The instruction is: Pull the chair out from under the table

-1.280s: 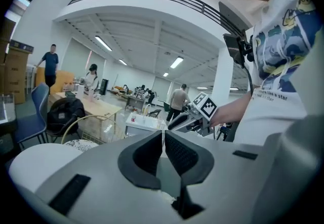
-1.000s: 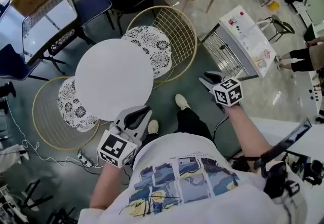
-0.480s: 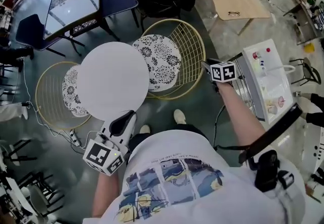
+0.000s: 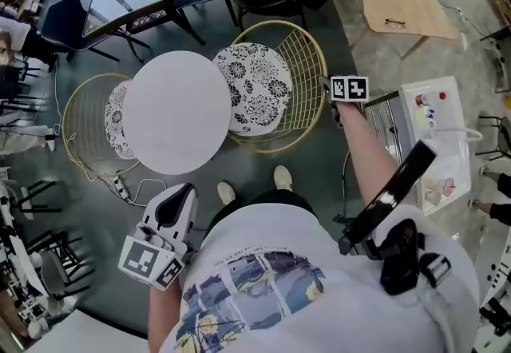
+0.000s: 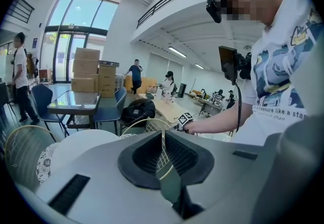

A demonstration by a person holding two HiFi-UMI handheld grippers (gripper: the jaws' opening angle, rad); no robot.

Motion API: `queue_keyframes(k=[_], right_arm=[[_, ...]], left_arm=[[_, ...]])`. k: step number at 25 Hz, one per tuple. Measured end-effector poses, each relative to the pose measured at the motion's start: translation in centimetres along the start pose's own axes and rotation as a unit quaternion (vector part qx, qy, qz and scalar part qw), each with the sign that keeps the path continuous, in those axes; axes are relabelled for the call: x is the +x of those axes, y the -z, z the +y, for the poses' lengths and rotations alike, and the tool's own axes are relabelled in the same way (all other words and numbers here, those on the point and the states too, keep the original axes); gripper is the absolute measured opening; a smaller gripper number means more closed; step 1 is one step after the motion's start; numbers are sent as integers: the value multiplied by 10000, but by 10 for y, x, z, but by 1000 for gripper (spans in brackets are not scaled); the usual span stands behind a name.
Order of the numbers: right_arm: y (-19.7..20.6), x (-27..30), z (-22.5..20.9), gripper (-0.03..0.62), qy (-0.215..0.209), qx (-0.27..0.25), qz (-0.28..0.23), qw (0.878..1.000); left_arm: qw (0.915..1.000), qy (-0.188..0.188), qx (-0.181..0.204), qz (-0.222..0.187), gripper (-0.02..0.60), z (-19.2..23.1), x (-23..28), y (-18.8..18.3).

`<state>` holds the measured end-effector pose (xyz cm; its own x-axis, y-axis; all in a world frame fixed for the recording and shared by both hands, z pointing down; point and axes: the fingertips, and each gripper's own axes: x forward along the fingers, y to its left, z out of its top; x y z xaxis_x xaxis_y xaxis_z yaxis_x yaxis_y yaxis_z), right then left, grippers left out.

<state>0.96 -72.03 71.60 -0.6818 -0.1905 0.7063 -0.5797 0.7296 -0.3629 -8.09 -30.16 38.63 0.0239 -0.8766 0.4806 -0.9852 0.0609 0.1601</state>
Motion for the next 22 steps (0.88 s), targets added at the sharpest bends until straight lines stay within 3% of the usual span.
queue_keyframes(k=[5,13,22], right_arm=[[3,26,16,127,-26,-239,153,9996],[-2,24,13,77,-115,970,-139,9951],[4,-1,-12,57,211,1076,-146,9939]], left_arm=[[9996,-276,-29,46,11,8,-15,2],[9993,-361,-75,103,11,-2,-12,-13],[9998,-160,-5,111,11,-3,-6,-14]])
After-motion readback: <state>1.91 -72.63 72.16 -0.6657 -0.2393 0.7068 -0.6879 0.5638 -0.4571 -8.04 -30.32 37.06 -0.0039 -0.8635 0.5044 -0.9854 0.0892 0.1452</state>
